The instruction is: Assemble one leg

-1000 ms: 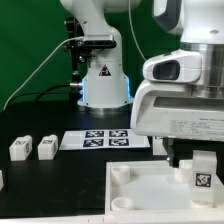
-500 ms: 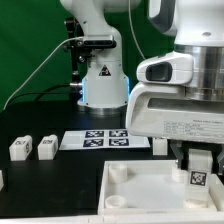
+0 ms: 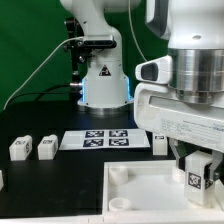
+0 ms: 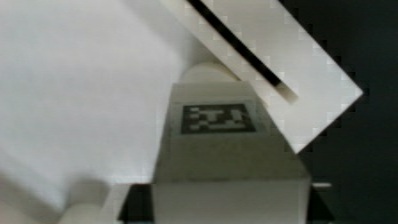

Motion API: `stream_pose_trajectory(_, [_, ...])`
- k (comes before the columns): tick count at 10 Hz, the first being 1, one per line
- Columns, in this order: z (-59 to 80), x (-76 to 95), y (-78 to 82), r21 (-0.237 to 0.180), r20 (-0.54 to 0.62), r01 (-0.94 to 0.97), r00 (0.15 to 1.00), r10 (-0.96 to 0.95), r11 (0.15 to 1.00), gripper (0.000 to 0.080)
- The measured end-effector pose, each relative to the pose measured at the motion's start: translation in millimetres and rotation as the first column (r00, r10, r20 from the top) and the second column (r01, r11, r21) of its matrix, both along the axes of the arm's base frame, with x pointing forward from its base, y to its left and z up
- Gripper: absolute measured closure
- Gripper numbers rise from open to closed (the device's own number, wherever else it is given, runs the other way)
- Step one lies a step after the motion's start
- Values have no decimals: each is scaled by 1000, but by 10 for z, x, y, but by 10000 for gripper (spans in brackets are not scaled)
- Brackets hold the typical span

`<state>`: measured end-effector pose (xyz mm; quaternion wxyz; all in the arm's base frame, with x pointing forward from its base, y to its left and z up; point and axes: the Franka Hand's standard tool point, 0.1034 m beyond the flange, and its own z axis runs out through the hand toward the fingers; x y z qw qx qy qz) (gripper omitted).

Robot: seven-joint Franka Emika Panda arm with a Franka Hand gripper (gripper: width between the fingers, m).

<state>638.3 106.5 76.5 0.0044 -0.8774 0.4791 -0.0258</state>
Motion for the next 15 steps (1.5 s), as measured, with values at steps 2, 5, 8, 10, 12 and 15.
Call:
stream_pose_trajectory(2, [-3, -7, -10, 8, 1, 88, 996, -88, 996, 506])
stream_pose_trajectory(5, [-3, -7, -10, 8, 1, 88, 996, -88, 996, 506])
stream_pose_trajectory(8, [-3, -7, -10, 8, 1, 88, 996, -88, 996, 506])
stream_pose_trajectory(10, [-3, -7, -10, 8, 1, 88, 996, -88, 996, 206])
stream_pose_trajectory(12, [-10, -8, -15, 10, 1, 130, 992, -130, 991, 161])
stream_pose_trajectory(15, [-48, -85, 78, 11, 84, -45, 995, 44, 999, 153])
